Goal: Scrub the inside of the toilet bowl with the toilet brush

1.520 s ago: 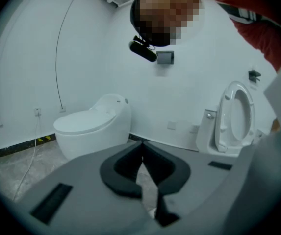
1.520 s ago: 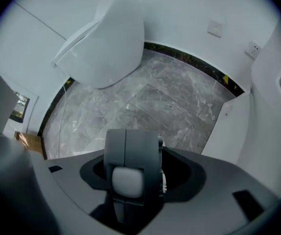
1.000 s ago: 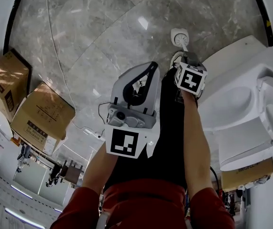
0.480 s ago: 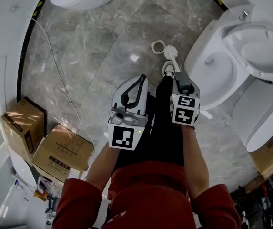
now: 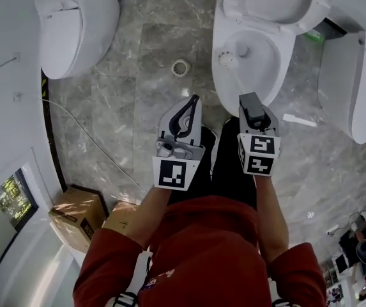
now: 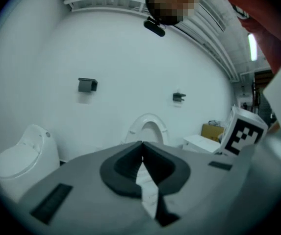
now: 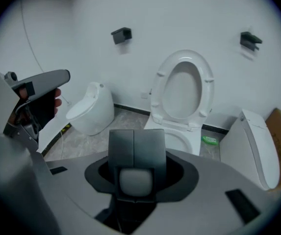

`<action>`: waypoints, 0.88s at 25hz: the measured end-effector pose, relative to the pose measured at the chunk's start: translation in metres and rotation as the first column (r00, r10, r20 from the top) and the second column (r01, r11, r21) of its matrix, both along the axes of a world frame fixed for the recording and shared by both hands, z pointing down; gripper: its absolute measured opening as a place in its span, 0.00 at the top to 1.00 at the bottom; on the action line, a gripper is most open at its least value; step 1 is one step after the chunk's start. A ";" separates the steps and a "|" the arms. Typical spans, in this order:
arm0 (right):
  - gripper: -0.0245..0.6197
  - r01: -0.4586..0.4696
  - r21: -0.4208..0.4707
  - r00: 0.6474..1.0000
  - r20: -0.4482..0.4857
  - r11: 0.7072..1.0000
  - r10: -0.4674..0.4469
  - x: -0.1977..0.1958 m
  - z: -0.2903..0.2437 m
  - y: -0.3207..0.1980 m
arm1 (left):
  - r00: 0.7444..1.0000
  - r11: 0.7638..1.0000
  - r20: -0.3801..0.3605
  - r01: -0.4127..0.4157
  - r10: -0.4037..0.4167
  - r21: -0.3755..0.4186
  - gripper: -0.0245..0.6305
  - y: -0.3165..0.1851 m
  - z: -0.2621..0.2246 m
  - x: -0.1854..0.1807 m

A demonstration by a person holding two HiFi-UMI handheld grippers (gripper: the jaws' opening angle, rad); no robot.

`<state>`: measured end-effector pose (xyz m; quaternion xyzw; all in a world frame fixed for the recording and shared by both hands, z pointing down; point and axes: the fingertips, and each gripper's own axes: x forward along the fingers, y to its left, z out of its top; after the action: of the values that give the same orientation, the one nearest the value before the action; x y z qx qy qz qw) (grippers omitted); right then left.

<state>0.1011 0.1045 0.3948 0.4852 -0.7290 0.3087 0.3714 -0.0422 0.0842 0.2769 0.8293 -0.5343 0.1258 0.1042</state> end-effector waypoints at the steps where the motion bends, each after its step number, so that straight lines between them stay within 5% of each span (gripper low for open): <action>1: 0.71 -0.032 0.000 0.999 0.010 0.999 0.032 0.017 -0.002 -0.002 | 1.000 1.000 0.007 -0.028 0.028 -0.005 0.96 -0.008 -0.001 0.017; 6: 0.71 -0.099 -0.047 0.993 0.053 0.994 0.102 0.105 0.014 -0.015 | 0.994 1.000 -0.104 0.030 -0.031 -0.009 0.96 -0.054 0.002 0.092; 10: 0.71 -0.100 -0.085 0.994 0.045 0.991 0.104 0.140 0.053 -0.025 | 0.997 0.998 -0.074 -0.004 -0.001 -0.062 0.96 -0.072 0.032 0.135; 22: 0.71 -0.173 -0.200 0.985 -0.025 0.964 0.172 0.131 0.210 -0.043 | 0.997 0.979 -0.026 -0.079 0.075 -0.186 0.96 -0.110 0.171 0.138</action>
<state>0.2317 0.0612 0.6049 0.5080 -0.6476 0.4100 0.3930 0.0961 -0.0258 0.4476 0.8371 -0.4867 0.1714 0.1817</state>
